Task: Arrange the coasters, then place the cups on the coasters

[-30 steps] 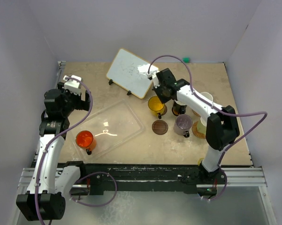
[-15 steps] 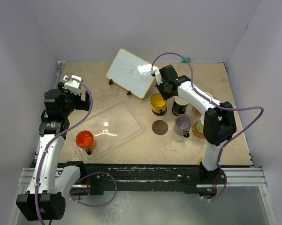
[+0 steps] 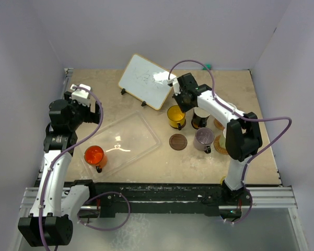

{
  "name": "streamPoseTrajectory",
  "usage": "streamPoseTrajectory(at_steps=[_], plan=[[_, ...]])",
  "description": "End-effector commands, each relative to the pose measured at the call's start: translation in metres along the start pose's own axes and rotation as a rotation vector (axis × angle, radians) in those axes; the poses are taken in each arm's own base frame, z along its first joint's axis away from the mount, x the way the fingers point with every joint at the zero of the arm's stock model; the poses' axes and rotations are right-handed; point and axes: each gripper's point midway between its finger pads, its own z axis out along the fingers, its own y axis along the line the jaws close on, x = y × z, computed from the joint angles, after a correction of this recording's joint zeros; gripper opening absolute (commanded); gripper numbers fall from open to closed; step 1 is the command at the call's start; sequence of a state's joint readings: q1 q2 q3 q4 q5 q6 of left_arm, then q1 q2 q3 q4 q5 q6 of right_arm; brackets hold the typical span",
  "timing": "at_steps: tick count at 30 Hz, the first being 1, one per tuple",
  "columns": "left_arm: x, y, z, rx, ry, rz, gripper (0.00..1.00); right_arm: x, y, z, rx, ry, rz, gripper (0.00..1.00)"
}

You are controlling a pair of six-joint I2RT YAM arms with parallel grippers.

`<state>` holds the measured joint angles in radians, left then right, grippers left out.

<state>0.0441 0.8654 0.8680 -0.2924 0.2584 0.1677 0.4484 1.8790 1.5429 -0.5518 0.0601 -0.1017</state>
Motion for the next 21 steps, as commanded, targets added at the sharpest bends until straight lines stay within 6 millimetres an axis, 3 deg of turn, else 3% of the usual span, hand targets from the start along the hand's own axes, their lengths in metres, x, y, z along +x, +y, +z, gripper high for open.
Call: streamPoseTrajectory(at_steps=[1, 21], plan=[[-0.019, 0.001, -0.002, 0.002, -0.074, 0.007, 0.88, -0.03, -0.005, -0.014, -0.004, -0.086, 0.003, 0.0], [-0.017, 0.0, -0.002, 0.008, -0.07, 0.01, 0.89, -0.022, -0.008, -0.003, -0.015, -0.063, 0.015, 0.0]])
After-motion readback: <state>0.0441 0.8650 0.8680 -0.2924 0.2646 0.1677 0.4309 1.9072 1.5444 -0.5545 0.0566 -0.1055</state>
